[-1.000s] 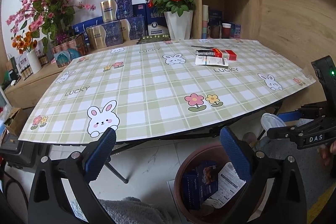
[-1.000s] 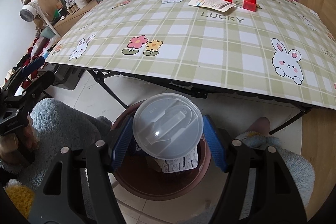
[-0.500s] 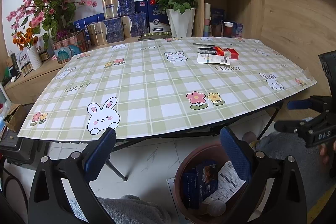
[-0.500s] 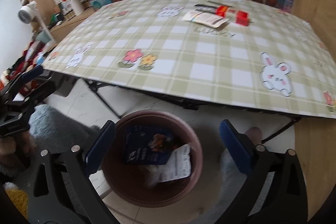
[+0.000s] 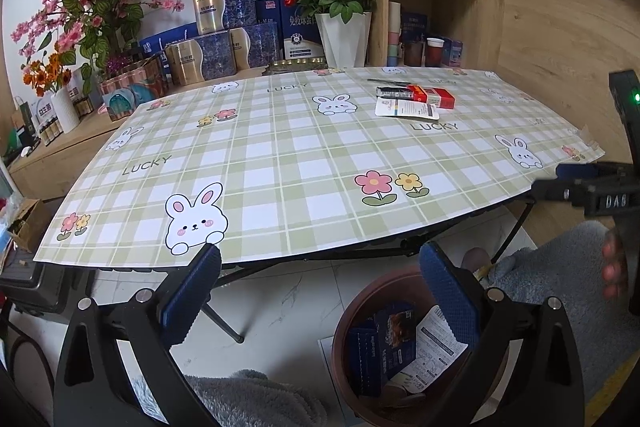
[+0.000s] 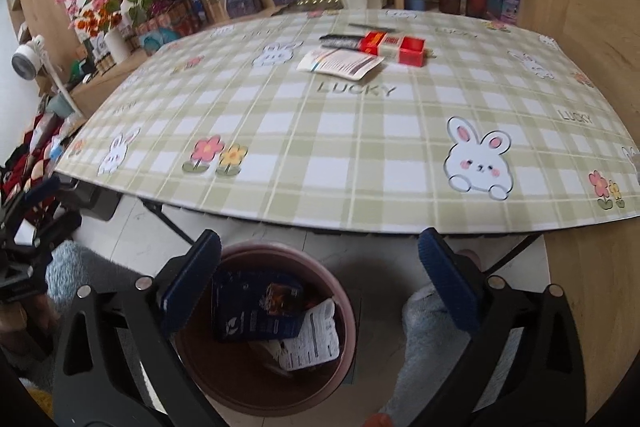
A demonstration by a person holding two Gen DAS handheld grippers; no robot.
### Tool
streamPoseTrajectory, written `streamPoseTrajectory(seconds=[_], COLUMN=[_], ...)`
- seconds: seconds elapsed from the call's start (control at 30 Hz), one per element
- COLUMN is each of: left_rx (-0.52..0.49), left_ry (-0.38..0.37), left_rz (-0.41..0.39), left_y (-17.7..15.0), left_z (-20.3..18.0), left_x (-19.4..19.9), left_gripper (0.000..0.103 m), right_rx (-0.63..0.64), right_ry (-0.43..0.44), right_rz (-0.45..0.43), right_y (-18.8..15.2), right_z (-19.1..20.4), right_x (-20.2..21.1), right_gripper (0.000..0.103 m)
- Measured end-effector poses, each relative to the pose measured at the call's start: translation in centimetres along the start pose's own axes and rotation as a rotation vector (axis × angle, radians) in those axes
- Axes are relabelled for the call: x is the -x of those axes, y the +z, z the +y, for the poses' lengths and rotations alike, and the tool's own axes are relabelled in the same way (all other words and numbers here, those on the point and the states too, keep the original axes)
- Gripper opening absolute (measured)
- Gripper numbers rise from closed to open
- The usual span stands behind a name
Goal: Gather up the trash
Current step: 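Move both tools from the bin toward the receipt and packs on the table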
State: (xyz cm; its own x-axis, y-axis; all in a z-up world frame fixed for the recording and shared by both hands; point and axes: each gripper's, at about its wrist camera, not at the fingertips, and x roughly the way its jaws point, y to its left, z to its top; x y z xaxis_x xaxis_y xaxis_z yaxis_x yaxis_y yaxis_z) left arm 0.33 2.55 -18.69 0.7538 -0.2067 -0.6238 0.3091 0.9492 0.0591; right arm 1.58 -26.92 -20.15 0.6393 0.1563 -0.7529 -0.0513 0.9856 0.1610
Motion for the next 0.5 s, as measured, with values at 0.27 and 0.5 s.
streamPoseTrajectory(seconds=[0.27, 0.5], left_rx=[-0.023, -0.023], left_ry=[-0.030, -0.080], left_rz=[0.022, 0.048], left_y=[0.5, 2.6], left_z=[-0.5, -1.2], left_x=[-0.5, -2.0], left_gripper=[0.097, 0.097], right_rx=[-0.009, -0.029], right_ry=[-0.028, -0.027], right_rz=[-0.039, -0.031], right_y=[1.8, 4.2], right_z=[-2.3, -4.6], right_x=[0.4, -0.3], right_gripper=[0.097, 0.097])
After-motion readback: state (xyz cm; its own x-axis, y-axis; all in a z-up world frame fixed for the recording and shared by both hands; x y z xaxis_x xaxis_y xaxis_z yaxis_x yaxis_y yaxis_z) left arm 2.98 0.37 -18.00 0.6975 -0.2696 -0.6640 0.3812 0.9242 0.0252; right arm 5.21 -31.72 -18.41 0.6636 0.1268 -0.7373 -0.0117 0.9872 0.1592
